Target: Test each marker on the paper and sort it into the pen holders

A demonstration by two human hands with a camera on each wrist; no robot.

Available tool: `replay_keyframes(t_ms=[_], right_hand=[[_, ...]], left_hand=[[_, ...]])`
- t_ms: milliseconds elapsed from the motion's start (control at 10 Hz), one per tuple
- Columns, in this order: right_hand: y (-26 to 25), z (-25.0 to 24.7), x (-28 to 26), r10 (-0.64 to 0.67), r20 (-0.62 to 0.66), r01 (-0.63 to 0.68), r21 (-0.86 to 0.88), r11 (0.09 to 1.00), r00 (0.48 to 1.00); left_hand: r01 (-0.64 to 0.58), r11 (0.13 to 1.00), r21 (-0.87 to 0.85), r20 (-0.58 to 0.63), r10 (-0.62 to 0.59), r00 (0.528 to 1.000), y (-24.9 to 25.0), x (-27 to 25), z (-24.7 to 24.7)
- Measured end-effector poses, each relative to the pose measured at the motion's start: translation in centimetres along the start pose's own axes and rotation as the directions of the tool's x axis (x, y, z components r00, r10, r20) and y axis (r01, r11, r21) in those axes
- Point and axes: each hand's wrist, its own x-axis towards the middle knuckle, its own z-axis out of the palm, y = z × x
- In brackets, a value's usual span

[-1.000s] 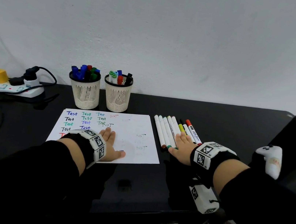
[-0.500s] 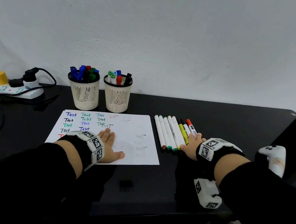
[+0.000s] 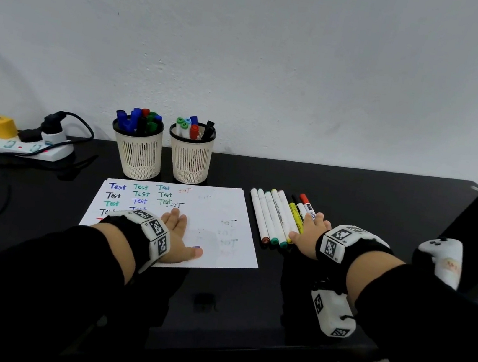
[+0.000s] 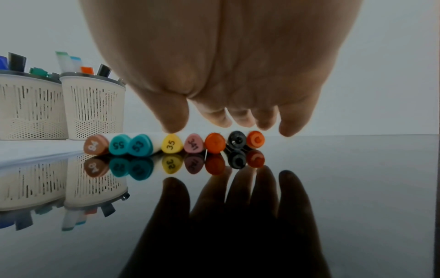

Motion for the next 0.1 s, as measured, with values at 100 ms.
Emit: replay_keyframes(t_ms=[100], right_hand=[[-0.47, -0.55, -0.57, -0.029, -0.017, 0.029, 0.019, 0.999, 0.999]], left_hand=[[0.008, 0.998, -0.064, -0.038, -0.011, 0.999, -0.1, 0.07, -0.32]])
